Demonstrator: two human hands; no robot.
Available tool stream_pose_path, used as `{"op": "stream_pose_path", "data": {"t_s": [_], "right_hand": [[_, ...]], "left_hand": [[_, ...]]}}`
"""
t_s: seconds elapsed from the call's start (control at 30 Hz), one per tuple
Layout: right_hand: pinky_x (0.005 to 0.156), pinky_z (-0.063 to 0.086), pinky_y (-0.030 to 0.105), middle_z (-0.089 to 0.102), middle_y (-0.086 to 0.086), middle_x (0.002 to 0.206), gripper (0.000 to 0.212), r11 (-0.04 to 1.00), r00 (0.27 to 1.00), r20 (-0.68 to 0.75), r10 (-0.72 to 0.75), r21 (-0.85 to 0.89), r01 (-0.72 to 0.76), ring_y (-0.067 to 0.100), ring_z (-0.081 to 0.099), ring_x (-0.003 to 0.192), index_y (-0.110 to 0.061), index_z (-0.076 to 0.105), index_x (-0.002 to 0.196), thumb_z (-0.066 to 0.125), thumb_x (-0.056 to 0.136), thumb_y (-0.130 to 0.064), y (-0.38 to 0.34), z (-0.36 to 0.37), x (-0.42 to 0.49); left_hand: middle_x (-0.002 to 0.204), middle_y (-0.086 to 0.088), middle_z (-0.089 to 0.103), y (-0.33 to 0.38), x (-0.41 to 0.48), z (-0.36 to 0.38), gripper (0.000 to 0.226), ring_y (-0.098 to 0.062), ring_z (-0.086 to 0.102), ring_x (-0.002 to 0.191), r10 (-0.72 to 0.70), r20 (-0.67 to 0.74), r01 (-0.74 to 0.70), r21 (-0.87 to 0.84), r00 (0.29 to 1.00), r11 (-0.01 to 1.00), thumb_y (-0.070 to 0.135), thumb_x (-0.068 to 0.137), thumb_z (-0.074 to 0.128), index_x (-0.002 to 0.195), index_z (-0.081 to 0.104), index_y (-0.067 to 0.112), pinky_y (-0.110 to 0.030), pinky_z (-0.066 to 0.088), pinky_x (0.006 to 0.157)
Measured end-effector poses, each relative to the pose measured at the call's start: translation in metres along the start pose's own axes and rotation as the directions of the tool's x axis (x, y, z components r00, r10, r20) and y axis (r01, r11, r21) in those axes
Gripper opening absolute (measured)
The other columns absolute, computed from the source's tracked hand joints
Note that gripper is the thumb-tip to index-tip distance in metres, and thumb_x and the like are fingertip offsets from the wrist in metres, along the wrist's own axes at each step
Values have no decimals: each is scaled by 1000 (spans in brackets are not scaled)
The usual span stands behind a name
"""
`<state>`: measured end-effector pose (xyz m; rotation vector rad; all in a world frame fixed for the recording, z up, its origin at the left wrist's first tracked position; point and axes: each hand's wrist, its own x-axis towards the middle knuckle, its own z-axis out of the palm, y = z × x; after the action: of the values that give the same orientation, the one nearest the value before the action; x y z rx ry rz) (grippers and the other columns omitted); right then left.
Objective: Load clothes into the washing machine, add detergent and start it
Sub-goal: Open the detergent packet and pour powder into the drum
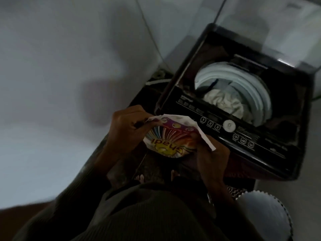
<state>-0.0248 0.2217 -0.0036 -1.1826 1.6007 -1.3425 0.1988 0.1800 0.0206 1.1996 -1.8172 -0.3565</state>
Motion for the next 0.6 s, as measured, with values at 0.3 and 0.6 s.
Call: {"op": "stream_pose_path", "data": {"t_s": [0.3, 0.6], "right_hand": [[66, 57, 27, 75, -7, 72, 17, 981, 867, -480, 136, 188, -50, 9, 70, 71, -17, 78, 87, 70, 86, -3, -74, -27, -23], [51, 46, 19, 64, -12, 51, 23, 989, 729, -669, 148, 108, -102, -2, 57, 51, -22, 74, 60, 75, 83, -25, -87, -115, -39]], "left_hand": [[99, -5, 73, 27, 80, 80, 30, -13, 70, 94, -128, 263, 240, -454, 956, 858, 34, 91, 67, 105, 74, 8, -30, 57, 82], [110, 7, 73, 111, 34, 191, 30, -6, 66, 106, -139, 805, 759, -464, 577, 456, 31, 105, 40, 113, 67, 23, -17, 50, 84]]}}
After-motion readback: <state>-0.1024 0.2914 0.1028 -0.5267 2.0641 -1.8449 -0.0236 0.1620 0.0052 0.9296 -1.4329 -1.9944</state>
